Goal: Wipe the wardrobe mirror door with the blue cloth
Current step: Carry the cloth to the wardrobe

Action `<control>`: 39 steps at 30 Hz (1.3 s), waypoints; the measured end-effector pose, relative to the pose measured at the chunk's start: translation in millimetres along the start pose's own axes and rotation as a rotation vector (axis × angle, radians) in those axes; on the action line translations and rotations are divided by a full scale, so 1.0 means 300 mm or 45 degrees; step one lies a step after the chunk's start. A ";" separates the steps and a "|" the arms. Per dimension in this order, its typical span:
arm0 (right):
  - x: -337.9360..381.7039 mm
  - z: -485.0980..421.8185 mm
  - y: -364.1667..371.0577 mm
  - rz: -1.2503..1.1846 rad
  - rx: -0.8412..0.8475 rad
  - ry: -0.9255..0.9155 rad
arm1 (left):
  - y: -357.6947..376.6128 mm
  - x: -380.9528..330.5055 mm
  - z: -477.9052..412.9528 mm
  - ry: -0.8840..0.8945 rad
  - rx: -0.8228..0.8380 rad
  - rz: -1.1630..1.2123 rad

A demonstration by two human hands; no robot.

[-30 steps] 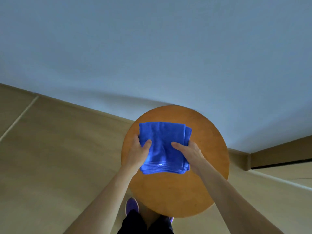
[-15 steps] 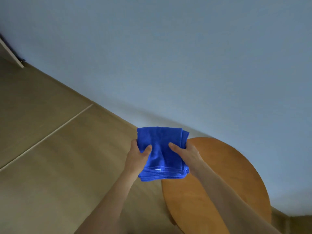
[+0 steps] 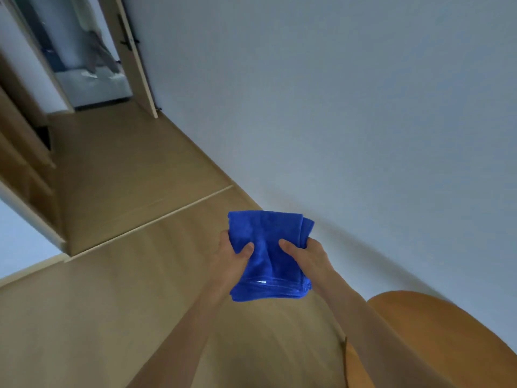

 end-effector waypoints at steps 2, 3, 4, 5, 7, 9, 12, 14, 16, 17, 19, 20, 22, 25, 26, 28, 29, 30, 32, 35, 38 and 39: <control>0.051 -0.006 0.087 0.018 0.070 -0.051 | -0.084 0.002 -0.014 -0.002 -0.056 0.036; 0.070 -0.010 0.129 0.030 0.103 -0.066 | -0.122 0.008 -0.019 -0.017 -0.079 0.059; 0.088 -0.013 0.170 0.042 0.136 -0.072 | -0.160 0.018 -0.027 -0.040 -0.102 0.076; 0.104 -0.017 0.211 0.051 0.167 -0.072 | -0.197 0.026 -0.037 -0.056 -0.131 0.085; 0.132 -0.029 0.291 0.062 0.238 -0.069 | -0.269 0.041 -0.063 -0.073 -0.196 0.084; 0.162 -0.044 0.366 0.063 0.311 -0.101 | -0.329 0.055 -0.097 -0.099 -0.257 0.074; 0.210 -0.088 0.454 0.058 0.377 -0.155 | -0.386 0.071 -0.159 -0.147 -0.327 0.086; 0.236 -0.140 0.505 0.087 0.422 -0.155 | -0.400 0.076 -0.210 -0.171 -0.362 0.105; 0.264 -0.211 0.549 0.110 0.464 -0.145 | -0.404 0.073 -0.266 -0.193 -0.399 0.117; 0.283 -0.250 0.568 0.114 0.476 -0.138 | -0.404 0.068 -0.296 -0.204 -0.417 0.122; 0.325 -0.331 0.602 0.113 0.503 -0.125 | -0.406 0.050 -0.360 -0.222 -0.449 0.117; 0.347 -0.368 0.619 0.114 0.526 -0.128 | -0.407 0.041 -0.394 -0.232 -0.467 0.113; 0.395 -0.433 0.651 0.106 0.569 -0.140 | -0.412 0.022 -0.462 -0.247 -0.501 0.115; 0.452 -0.526 0.692 0.109 0.603 -0.172 | -0.411 -0.003 -0.548 -0.243 -0.542 0.142; 0.466 -0.555 0.705 0.118 0.611 -0.175 | -0.410 -0.006 -0.573 -0.248 -0.553 0.146; 0.487 -0.603 0.730 0.134 0.627 -0.174 | -0.410 -0.005 -0.614 -0.264 -0.572 0.149; 0.494 -0.628 0.744 0.135 0.630 -0.168 | -0.411 -0.003 -0.636 -0.270 -0.579 0.149; 0.503 -0.651 0.758 0.135 0.632 -0.164 | -0.414 -0.001 -0.662 -0.276 -0.580 0.149; 0.521 -0.705 0.799 0.144 0.632 -0.160 | -0.429 0.005 -0.730 -0.287 -0.581 0.145; 0.543 -0.750 0.839 0.162 0.633 -0.172 | -0.442 0.008 -0.791 -0.292 -0.569 0.132; 0.584 -0.818 0.925 0.194 0.645 -0.201 | -0.481 0.039 -0.895 -0.305 -0.584 0.162; 0.603 -0.842 0.959 0.206 0.647 -0.215 | -0.498 0.048 -0.934 -0.310 -0.589 0.177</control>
Point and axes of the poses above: each hand's wrist, its own z-axis away from the middle knuckle, its own y-axis out of the palm, x = y × z, the point moved 9 cm from there along -z, towards the middle knuckle, and after that the axes turned 7 degrees about -x, right-handed, at the moved point
